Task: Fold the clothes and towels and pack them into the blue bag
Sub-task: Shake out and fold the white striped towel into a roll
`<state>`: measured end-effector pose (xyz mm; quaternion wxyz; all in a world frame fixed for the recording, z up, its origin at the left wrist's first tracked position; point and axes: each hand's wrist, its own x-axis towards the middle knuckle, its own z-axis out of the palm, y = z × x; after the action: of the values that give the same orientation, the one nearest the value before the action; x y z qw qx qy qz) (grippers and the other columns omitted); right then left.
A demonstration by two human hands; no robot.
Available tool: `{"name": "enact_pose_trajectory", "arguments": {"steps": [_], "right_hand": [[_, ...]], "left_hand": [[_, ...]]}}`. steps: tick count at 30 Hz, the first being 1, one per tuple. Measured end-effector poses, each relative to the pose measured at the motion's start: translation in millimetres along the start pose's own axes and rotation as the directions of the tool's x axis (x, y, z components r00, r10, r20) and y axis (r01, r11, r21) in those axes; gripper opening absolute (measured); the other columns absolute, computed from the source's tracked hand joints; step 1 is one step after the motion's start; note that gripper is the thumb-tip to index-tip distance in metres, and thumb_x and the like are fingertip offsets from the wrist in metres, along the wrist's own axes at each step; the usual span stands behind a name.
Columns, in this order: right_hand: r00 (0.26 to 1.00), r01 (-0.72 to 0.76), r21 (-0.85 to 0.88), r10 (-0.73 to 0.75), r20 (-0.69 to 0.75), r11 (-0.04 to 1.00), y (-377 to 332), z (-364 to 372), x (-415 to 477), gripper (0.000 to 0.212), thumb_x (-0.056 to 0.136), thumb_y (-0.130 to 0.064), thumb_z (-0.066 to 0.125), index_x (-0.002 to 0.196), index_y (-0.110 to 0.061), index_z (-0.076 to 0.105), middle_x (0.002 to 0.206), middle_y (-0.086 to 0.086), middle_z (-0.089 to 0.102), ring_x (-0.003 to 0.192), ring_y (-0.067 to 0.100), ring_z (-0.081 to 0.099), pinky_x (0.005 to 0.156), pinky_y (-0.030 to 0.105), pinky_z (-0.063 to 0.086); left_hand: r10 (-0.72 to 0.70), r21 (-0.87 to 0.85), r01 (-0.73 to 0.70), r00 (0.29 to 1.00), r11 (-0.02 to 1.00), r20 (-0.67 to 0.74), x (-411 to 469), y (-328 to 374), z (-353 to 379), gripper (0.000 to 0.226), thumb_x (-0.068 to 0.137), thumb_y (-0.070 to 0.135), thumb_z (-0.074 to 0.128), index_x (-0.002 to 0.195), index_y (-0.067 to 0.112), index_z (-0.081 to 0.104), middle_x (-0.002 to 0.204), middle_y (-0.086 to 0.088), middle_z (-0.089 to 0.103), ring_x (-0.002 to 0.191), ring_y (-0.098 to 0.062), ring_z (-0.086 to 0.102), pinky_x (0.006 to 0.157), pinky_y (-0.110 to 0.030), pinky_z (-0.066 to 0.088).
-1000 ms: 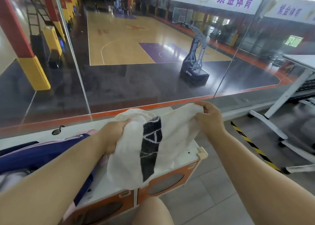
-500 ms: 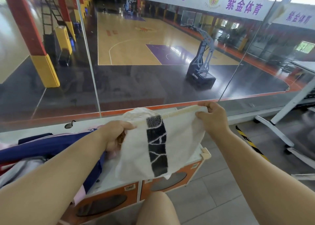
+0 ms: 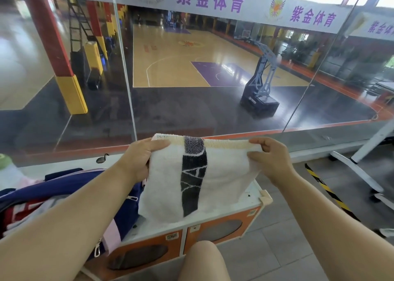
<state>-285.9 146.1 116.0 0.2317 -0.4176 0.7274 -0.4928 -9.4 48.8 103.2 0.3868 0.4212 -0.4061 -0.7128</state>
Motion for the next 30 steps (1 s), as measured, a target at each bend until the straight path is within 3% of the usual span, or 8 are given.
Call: {"name": "enact_pose_trajectory", "arguments": {"steps": [4,7,11,13,19,24,27,30], "right_hand": [[0.996,-0.004,0.005,0.004,-0.085,1.0,0.7,1.0,-1.3,0.03,0.077,0.001,0.065,0.097,-0.02,0.065,0.099,0.003,0.067,0.093,0.025,0.062,0.089,0.04,0.052],[0.992,-0.003,0.01,0.004,-0.125,1.0,2.1,2.2,-1.5,0.023,0.079,-0.003,0.067,0.095,-0.021,0.068,0.093,0.001,0.066,0.093,0.027,0.063,0.087,0.04,0.053],[0.993,0.013,0.003,-0.013,-0.118,1.0,-0.6,10.4,-1.8,0.015,0.079,-0.007,0.07,0.085,-0.02,0.067,0.082,-0.003,0.066,0.085,0.026,0.064,0.081,0.039,0.055],[0.996,0.018,-0.004,-0.018,-0.083,1.0,-1.5,14.8,-1.8,0.019,0.079,-0.003,0.069,0.088,-0.02,0.065,0.087,0.001,0.066,0.088,0.028,0.064,0.082,0.039,0.055],[0.999,0.048,-0.008,-0.048,0.001,0.999,-9.5,19.9,-3.5,0.037,0.083,0.003,0.064,0.115,-0.016,0.062,0.108,0.002,0.063,0.098,0.02,0.059,0.088,0.029,0.047],[0.999,0.013,0.11,-0.009,-0.04,0.994,-16.0,14.9,0.6,0.036,0.077,0.004,0.068,0.108,-0.015,0.068,0.105,0.005,0.066,0.094,0.02,0.061,0.085,0.028,0.048],[0.992,-0.025,0.257,0.056,-0.113,0.966,-18.1,10.9,4.4,0.005,0.075,-0.017,0.076,0.078,-0.02,0.074,0.089,0.004,0.07,0.084,0.023,0.063,0.08,0.036,0.053],[0.988,-0.047,0.248,0.081,-0.13,0.968,-19.6,7.9,7.7,0.004,0.08,-0.016,0.072,0.083,-0.018,0.074,0.082,-0.003,0.068,0.079,0.017,0.061,0.075,0.028,0.049]], "left_hand": [[0.036,-0.064,-0.04,0.998,0.997,-0.059,-4.2,4.4,-10.7,0.018,0.086,0.022,0.062,0.078,0.006,0.064,0.064,-0.005,0.061,0.064,-0.023,0.058,0.062,-0.034,0.051],[0.199,0.266,-0.149,0.964,0.953,-0.176,-11.6,8.7,-18.9,0.005,0.084,0.01,0.066,0.081,0.006,0.066,0.072,-0.007,0.064,0.068,-0.024,0.059,0.067,-0.036,0.053],[0.456,0.855,-0.208,0.889,0.476,-0.038,-18.4,13.2,-27.2,0.022,0.07,0.016,0.079,0.081,0.017,0.06,0.071,0.003,0.051,0.064,-0.013,0.048,0.058,-0.026,0.04],[0.393,0.896,-0.133,0.918,0.423,-0.049,-15.8,14.1,-29.6,0.024,0.073,0.017,0.076,0.086,0.018,0.055,0.075,0.006,0.049,0.069,-0.012,0.047,0.057,-0.026,0.035],[0.08,0.471,0.034,0.972,0.882,-0.221,-7.5,19.0,-36.1,0.018,0.083,0.0,0.06,0.066,0.0,0.06,0.069,-0.015,0.058,0.065,-0.027,0.055,0.064,-0.035,0.043],[0.077,0.258,-0.016,0.97,0.966,-0.229,-10.6,27.8,-32.8,0.02,0.079,-0.007,0.064,0.085,0.008,0.054,0.084,-0.014,0.055,0.072,-0.025,0.057,0.063,-0.034,0.049],[0.052,0.115,-0.027,0.974,0.993,-0.219,-12.2,37.2,-28.7,0.007,0.084,0.008,0.066,0.087,0.007,0.06,0.081,-0.011,0.061,0.067,-0.023,0.063,0.059,-0.032,0.054],[0.038,0.062,-0.018,0.941,0.998,-0.336,-5.9,44.0,-30.6,0.018,0.092,0.022,0.056,0.095,0.006,0.064,0.081,-0.007,0.062,0.069,-0.019,0.062,0.063,-0.032,0.053]]}}
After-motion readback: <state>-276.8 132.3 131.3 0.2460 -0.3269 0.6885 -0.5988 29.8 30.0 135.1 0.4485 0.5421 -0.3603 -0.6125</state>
